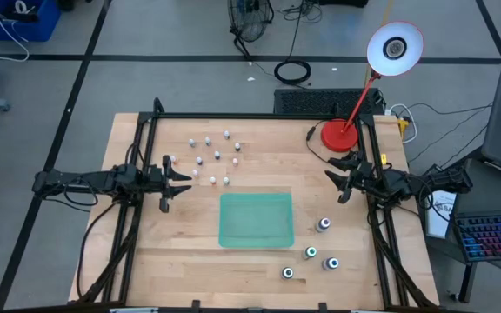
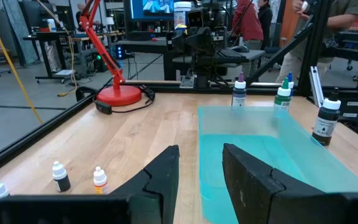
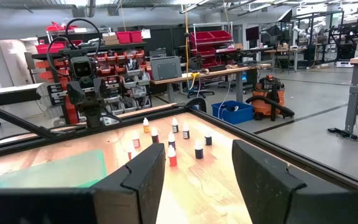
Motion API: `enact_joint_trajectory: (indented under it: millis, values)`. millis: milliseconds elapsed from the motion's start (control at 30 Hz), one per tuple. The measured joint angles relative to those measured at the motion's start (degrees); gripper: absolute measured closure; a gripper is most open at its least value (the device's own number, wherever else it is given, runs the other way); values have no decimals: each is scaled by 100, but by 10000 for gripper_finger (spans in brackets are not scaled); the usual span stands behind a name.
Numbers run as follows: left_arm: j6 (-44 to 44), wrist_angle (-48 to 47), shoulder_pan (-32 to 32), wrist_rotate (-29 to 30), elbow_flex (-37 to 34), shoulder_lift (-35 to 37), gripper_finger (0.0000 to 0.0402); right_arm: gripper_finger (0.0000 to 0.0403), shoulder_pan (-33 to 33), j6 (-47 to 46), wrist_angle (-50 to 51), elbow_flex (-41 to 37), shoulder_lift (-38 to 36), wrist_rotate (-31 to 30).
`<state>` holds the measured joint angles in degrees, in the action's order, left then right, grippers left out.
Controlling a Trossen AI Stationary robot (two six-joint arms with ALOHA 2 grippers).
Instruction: Pick & Place food coloring
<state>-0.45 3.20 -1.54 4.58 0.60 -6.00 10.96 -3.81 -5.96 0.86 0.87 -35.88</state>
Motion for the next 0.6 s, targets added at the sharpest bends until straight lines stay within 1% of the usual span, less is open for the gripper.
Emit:
enact_joint_trajectory:
  millis: [600]
  values:
    - [0, -2, 2, -2, 0, 1, 274, 225, 0, 0, 0, 0, 2, 0]
